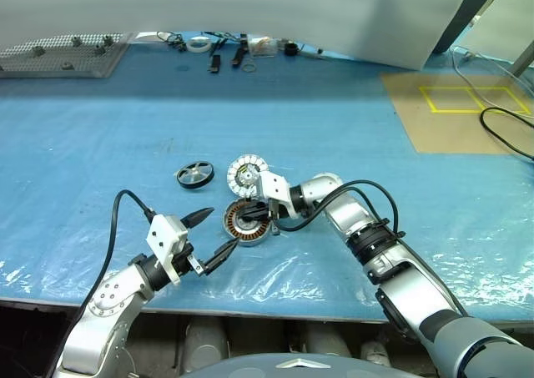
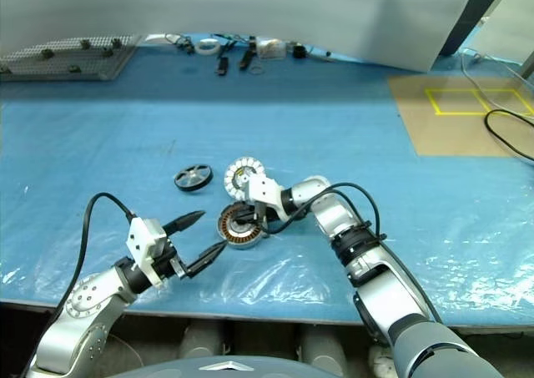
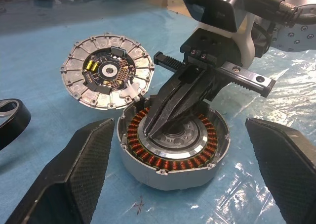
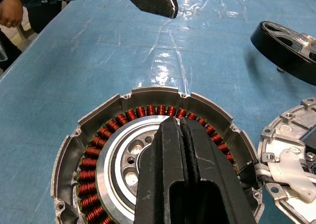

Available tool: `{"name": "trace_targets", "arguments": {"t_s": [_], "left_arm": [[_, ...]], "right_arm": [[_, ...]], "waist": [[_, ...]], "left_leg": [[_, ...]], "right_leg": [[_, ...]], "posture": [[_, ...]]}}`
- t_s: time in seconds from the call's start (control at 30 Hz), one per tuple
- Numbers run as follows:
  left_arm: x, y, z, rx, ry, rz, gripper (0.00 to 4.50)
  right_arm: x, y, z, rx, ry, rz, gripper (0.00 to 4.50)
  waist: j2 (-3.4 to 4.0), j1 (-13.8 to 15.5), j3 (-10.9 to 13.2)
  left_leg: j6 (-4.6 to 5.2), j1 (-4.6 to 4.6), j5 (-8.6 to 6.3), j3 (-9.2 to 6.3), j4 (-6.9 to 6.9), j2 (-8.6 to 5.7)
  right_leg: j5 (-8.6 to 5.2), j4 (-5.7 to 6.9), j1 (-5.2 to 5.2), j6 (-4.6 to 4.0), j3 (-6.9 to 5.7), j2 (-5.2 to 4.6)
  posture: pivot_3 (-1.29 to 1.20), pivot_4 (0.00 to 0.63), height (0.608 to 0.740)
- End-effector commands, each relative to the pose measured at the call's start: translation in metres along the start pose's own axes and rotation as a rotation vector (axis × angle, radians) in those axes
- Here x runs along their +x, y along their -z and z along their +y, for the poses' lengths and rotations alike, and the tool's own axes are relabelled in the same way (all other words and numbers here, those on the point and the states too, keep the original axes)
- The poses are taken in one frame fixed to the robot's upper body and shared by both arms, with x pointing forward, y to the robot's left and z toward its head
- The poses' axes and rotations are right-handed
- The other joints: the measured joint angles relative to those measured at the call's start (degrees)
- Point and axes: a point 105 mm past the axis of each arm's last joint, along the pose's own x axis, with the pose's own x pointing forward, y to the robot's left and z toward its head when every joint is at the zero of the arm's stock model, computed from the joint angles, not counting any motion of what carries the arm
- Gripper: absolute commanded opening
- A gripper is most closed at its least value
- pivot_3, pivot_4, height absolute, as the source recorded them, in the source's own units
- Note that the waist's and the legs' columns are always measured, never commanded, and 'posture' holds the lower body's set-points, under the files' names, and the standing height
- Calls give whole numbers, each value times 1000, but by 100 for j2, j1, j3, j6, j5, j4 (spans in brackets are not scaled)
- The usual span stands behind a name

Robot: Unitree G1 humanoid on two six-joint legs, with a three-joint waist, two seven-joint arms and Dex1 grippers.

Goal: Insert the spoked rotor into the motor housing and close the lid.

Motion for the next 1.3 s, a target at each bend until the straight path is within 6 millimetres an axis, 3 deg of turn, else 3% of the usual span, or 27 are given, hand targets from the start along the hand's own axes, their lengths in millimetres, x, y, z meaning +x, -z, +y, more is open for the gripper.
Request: {"name": "trace_targets", "arguments": {"t_s": [0.03, 0.27, 0.7, 0.8, 1.0, 1.3], "left_arm": [[3, -12, -4, 28, 20, -34, 4500], [5, -16, -6, 24, 25, -38, 4500], [5, -20, -9, 16, 19, -32, 4500], [5, -20, -10, 13, 15, -28, 4500], [4, -22, -11, 11, 8, -27, 4500], [3, -17, -11, 6, 12, -19, 4500]], "right_arm": [[-4, 20, 14, 50, -44, 39, 25], [-11, -22, -5, 33, 13, -133, 25], [0, -25, 6, -28, -50, -109, 25], [3, -20, 8, -23, -59, -84, 25], [5, 10, 17, 10, -83, 13, 25], [-4, 30, 30, 238, -154, 58, 25]], "waist": [[0, 1, 0], [-1, -19, 2], [-2, -21, 3], [-2, -22, 3], [-2, -21, 3], [-2, 0, 2]], "left_leg": [[0, -7, 0, 1, -2, -1], [1, -49, 1, 3, -8, 1], [1, -73, 1, 5, -6, 2], [1, -74, 1, 5, -6, 2], [1, -70, 1, 6, -5, 2], [1, -41, 1, 5, -6, 0]], "right_leg": [[0, -2, -6, 0, 0, 0], [1, -1, -54, -2, -1, 1], [1, 1, -78, -3, -3, 2], [1, 0, -78, -2, -3, 3], [1, 1, -75, -3, -3, 2], [1, 0, -43, -2, -2, 1]], "posture": [[0, 150, 740], [0, 150, 740], [0, 150, 740], [0, 150, 740], [0, 150, 740], [0, 150, 740]]}}
